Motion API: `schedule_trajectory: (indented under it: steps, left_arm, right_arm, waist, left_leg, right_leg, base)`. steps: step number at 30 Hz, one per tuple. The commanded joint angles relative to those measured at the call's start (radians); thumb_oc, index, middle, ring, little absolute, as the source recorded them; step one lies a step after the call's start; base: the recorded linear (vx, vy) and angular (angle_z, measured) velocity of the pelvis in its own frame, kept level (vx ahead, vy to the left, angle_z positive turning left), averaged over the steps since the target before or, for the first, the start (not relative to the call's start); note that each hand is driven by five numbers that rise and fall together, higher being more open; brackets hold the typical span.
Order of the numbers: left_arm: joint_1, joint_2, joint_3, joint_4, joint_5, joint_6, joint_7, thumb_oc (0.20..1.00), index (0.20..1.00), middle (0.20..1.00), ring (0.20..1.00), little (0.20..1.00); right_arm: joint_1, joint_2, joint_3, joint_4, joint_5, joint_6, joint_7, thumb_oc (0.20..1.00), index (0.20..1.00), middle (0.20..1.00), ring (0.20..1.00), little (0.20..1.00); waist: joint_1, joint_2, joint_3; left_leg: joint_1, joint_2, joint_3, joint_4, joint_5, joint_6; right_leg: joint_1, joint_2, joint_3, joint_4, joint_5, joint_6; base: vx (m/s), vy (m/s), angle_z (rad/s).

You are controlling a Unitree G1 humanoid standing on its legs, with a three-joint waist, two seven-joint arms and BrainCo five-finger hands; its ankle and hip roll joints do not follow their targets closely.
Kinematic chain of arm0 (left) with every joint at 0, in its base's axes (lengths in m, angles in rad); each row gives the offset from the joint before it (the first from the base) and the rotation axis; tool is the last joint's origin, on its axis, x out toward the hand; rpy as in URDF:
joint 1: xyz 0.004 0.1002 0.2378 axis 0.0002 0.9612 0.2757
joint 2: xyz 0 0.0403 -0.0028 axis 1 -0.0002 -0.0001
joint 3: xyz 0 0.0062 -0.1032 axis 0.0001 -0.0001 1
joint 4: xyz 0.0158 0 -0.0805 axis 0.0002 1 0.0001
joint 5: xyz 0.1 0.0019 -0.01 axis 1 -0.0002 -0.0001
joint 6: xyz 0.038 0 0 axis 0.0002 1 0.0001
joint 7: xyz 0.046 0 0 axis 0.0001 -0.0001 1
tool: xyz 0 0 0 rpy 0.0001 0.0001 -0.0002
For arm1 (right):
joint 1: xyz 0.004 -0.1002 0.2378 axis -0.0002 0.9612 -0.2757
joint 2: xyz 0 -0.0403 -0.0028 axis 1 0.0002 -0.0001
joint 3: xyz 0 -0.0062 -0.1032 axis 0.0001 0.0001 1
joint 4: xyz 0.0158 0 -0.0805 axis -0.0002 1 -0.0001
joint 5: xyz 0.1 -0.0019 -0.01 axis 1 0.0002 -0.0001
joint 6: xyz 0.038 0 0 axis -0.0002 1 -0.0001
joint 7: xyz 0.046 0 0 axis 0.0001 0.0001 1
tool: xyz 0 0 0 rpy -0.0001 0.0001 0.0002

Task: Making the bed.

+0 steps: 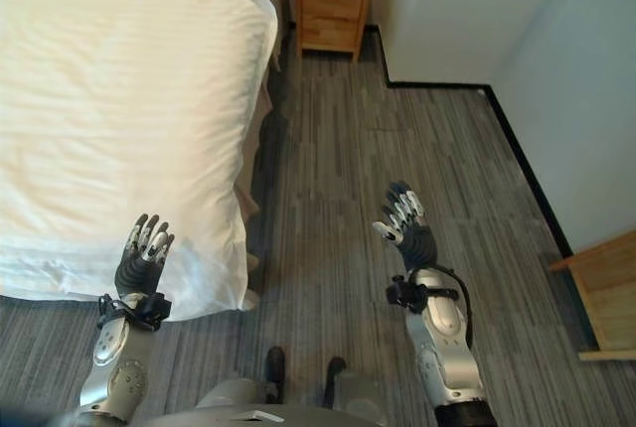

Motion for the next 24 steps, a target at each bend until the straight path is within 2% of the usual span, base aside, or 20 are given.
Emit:
schedule_trajectory:
  steps: [1, 2, 3, 4, 6, 7, 8, 9, 10, 11, 12, 13, 14, 16, 18, 20, 21, 22, 23, 24]
  left_arm:
    - [-0.045, 0.032, 0.037, -0.070, 0.035, -0.057, 0.004, 1.000, 1.000, 1.000, 1.000, 1.000]
    - [-0.066, 0.030, 0.030, -0.078, 0.022, -0.064, 0.006, 1.000, 1.000, 1.000, 1.000, 1.000]
    - [-0.066, 0.030, 0.030, -0.077, 0.022, -0.064, 0.006, 1.000, 1.000, 1.000, 1.000, 1.000]
    - [-0.090, 0.032, 0.025, -0.068, 0.028, -0.068, 0.011, 1.000, 1.000, 1.000, 1.000, 1.000]
    - [-0.098, 0.035, 0.016, -0.064, 0.031, -0.067, 0.010, 1.000, 1.000, 1.000, 1.000, 1.000]
    - [-0.118, 0.041, -0.002, -0.059, 0.060, -0.068, 0.017, 1.000, 1.000, 1.000, 1.000, 1.000]
    - [-0.120, 0.038, -0.010, -0.062, 0.060, -0.067, 0.015, 1.000, 1.000, 1.000, 1.000, 1.000]
    - [-0.116, 0.031, -0.020, -0.066, 0.070, -0.062, 0.005, 1.000, 1.000, 1.000, 1.000, 1.000]
    - [-0.108, 0.023, -0.024, -0.060, 0.071, -0.060, 0.003, 1.000, 1.000, 1.000, 1.000, 1.000]
    - [-0.109, 0.023, -0.024, -0.060, 0.071, -0.060, 0.003, 1.000, 1.000, 1.000, 1.000, 1.000]
    - [-0.107, 0.020, -0.028, -0.052, 0.064, -0.054, -0.001, 1.000, 1.000, 1.000, 1.000, 1.000]
    - [-0.106, 0.013, -0.026, -0.052, 0.044, -0.052, -0.002, 1.000, 1.000, 1.000, 1.000, 1.000]
    - [-0.095, 0.004, -0.020, -0.065, 0.001, -0.046, -0.011, 1.000, 1.000, 1.000, 1.000, 1.000]
    - [-0.087, 0.009, -0.025, -0.085, -0.003, -0.039, -0.022, 1.000, 1.000, 1.000, 1.000, 1.000]
    - [-0.077, -0.004, -0.023, -0.083, -0.037, -0.034, -0.040, 1.000, 1.000, 1.000, 1.000, 1.000]
    - [-0.070, -0.005, -0.031, -0.074, -0.048, -0.032, -0.056, 1.000, 1.000, 1.000, 1.000, 1.000]
    - [-0.071, -0.005, -0.031, -0.073, -0.048, -0.032, -0.056, 1.000, 1.000, 1.000, 1.000, 1.000]
    - [-0.060, 0.008, -0.046, -0.060, -0.013, -0.030, -0.067, 1.000, 1.000, 1.000, 1.000, 1.000]
    - [-0.060, 0.007, -0.046, -0.060, -0.013, -0.030, -0.066, 1.000, 1.000, 1.000, 1.000, 1.000]
    - [-0.044, 0.007, -0.051, -0.051, -0.002, -0.027, -0.063, 1.000, 1.000, 1.000, 1.000, 1.000]
  right_arm:
    - [-0.029, -0.003, 0.004, -0.078, 0.019, -0.045, 0.027, 1.000, 1.000, 1.000, 1.000, 1.000]
    - [-0.030, -0.023, 0.008, -0.080, 0.004, -0.045, 0.018, 1.000, 1.000, 1.000, 1.000, 1.000]
    - [-0.030, -0.023, 0.008, -0.080, 0.003, -0.045, 0.017, 1.000, 1.000, 1.000, 1.000, 1.000]
    - [-0.036, -0.028, 0.011, -0.073, -0.014, -0.046, 0.010, 1.000, 1.000, 1.000, 1.000, 1.000]
    - [-0.033, -0.027, 0.014, -0.075, -0.021, -0.041, 0.006, 1.000, 1.000, 1.000, 1.000, 1.000]
    - [-0.019, -0.023, 0.020, -0.084, -0.031, -0.036, 0.007, 1.000, 1.000, 1.000, 1.000, 1.000]
    - [-0.009, -0.022, 0.018, -0.095, -0.025, -0.035, 0.013, 1.000, 1.000, 1.000, 1.000, 1.000]
    - [-0.009, -0.027, 0.022, -0.095, -0.012, -0.035, 0.026, 1.000, 1.000, 1.000, 1.000, 1.000]
    - [-0.016, -0.034, 0.029, -0.075, -0.016, -0.036, 0.024, 1.000, 1.000, 1.000, 1.000, 1.000]
    - [-0.017, -0.034, 0.029, -0.074, -0.016, -0.037, 0.024, 1.000, 1.000, 1.000, 1.000, 1.000]
    - [-0.019, -0.037, 0.031, -0.081, -0.010, -0.032, 0.024, 1.000, 1.000, 1.000, 1.000, 1.000]
    - [-0.018, -0.041, 0.032, -0.093, 0.010, -0.038, 0.025, 1.000, 1.000, 1.000, 1.000, 1.000]
    - [-0.017, -0.045, 0.025, -0.104, 0.054, -0.042, 0.024, 1.000, 1.000, 1.000, 1.000, 1.000]
    - [-0.016, -0.064, 0.008, -0.090, 0.041, -0.041, 0.011, 1.000, 1.000, 1.000, 1.000, 1.000]
    - [-0.023, -0.091, -0.041, -0.067, -0.010, -0.032, -0.026, 1.000, 1.000, 1.000, 1.000, 1.000]
    - [-0.039, -0.090, -0.062, -0.056, -0.015, -0.043, -0.045, 1.000, 1.000, 1.000, 1.000, 1.000]
    - [-0.039, -0.090, -0.062, -0.056, -0.015, -0.043, -0.045, 1.000, 1.000, 1.000, 1.000, 1.000]
    - [-0.052, -0.088, -0.070, -0.052, -0.036, -0.058, -0.053, 1.000, 1.000, 1.000, 1.000, 1.000]
    - [-0.052, -0.089, -0.070, -0.052, -0.036, -0.059, -0.054, 1.000, 1.000, 1.000, 1.000, 1.000]
    - [-0.059, -0.082, -0.054, -0.046, -0.056, -0.059, -0.045, 1.000, 1.000, 1.000, 1.000, 1.000]
  waist:
    - [-0.027, 0.005, 0.006]
    - [-0.050, 0.003, 0.021]
    - [-0.050, 0.006, 0.023]
    - [-0.065, 0.004, 0.027]
    - [-0.074, 0.005, 0.027]
    - [-0.100, 0.000, 0.014]
    - [-0.108, -0.001, 0.008]
    - [-0.114, 0.001, -0.009]
    - [-0.120, 0.017, -0.017]
    - [-0.122, 0.015, -0.019]
    - [-0.118, 0.012, -0.022]
    - [-0.116, -0.007, -0.021]
    - [-0.096, -0.026, -0.012]
    - [-0.057, -0.059, 0.014]
    - [0.008, -0.067, 0.024]
    - [0.043, -0.056, 0.006]
    - [0.044, -0.060, 0.005]
    - [0.074, -0.032, -0.025]
    - [0.073, -0.035, -0.025]
    - [0.100, -0.014, -0.053]
  left_leg:
    - [0.095, 0.030, -0.012, 0.012, -0.088, -0.064]
    - [0.142, 0.036, -0.031, -0.017, -0.111, -0.079]
    - [0.146, 0.040, -0.031, -0.020, -0.113, -0.079]
    - [0.184, 0.050, -0.044, -0.033, -0.132, -0.091]
    - [0.204, 0.058, -0.053, -0.042, -0.141, -0.099]
    - [0.263, 0.084, -0.069, -0.041, -0.169, -0.118]
    - [0.280, 0.096, -0.079, -0.031, -0.170, -0.126]
    - [0.291, 0.139, -0.082, 0.043, -0.143, -0.149]
    - [0.285, 0.174, -0.082, 0.165, -0.052, -0.179]
    - [0.282, 0.172, -0.085, 0.165, -0.050, -0.179]
    - [0.235, 0.182, -0.064, 0.295, 0.025, -0.184]
    - [0.152, 0.203, -0.029, 0.487, 0.089, -0.187]
    - [0.087, 0.219, 0.012, 0.650, 0.123, -0.182]
    - [-0.032, 0.204, 0.062, 0.840, 0.101, -0.174]
    - [-0.201, 0.192, 0.123, 0.811, 0.050, -0.172]
    - [-0.263, 0.175, 0.149, 0.618, 0.045, -0.169]
    - [-0.259, 0.169, 0.152, 0.607, 0.052, -0.167]
    - [-0.290, 0.138, 0.149, 0.306, 0.072, -0.157]
    - [-0.283, 0.133, 0.150, 0.289, 0.082, -0.156]
    - [-0.284, 0.116, 0.134, 0.074, 0.146, -0.160]
  right_leg:
    - [0.054, -0.012, 0.009, -0.264, 0.184, 0.006]
    - [0.015, -0.014, 0.039, -0.366, 0.215, 0.004]
    - [0.021, -0.010, 0.037, -0.369, 0.215, 0.003]
    - [-0.019, -0.012, 0.038, -0.469, 0.255, 0.010]
    - [-0.019, -0.016, 0.035, -0.501, 0.267, 0.018]
    - [-0.046, -0.025, 0.022, -0.542, 0.301, 0.032]
    - [-0.038, -0.024, 0.012, -0.521, 0.308, 0.028]
    - [-0.024, -0.009, -0.022, -0.473, 0.288, 0.000]
    - [-0.012, 0.018, -0.029, -0.442, 0.265, -0.026]
    - [-0.013, 0.015, -0.031, -0.444, 0.267, -0.026]
    - [0.017, 0.023, -0.047, -0.440, 0.244, -0.044]
    - [0.058, 0.023, -0.067, -0.449, 0.230, -0.070]
    - [0.122, 0.042, -0.078, -0.471, 0.203, -0.104]
    - [0.212, 0.058, -0.084, -0.499, 0.155, -0.138]
    - [0.333, 0.060, -0.088, -0.547, 0.110, -0.131]
    - [0.409, 0.064, -0.080, -0.577, 0.087, -0.114]
    - [0.408, 0.058, -0.080, -0.578, 0.089, -0.113]
    - [0.490, 0.074, -0.063, -0.595, 0.035, -0.093]
    - [0.490, 0.071, -0.064, -0.596, 0.036, -0.092]
    - [0.558, 0.083, -0.067, -0.604, 0.008, -0.076]
  base:
    - [0.38, -0.086, 0.10]
    - [0.38, -0.084, 0.18]
    - [0.48, -0.125, 0.16]
    - [0.37, -0.112, 0.08]
    - [0.46, -0.150, 0.06]
    - [0.59, -0.203, 0.16]
    - [0.96, -0.357, 0.55]
    - [0.78, -0.325, 0.49]
    - [0.60, -0.261, 0.55]
    - [0.38, -0.216, 0.27]
    - [0.29, -0.280, 0.25]
    - [0.52, -0.484, 0.19]
    - [0.52, -0.516, 0.08]
    - [0.66, -0.452, -0.12]
    - [0.78, -0.240, -0.23]
    - [0.55, 0.001, -0.06]
    - [0.82, 0.092, -0.13]
    - [0.59, 0.074, -0.16]
    - [1.08, 0.127, -0.13]
    - [0.51, 0.053, 0.02]
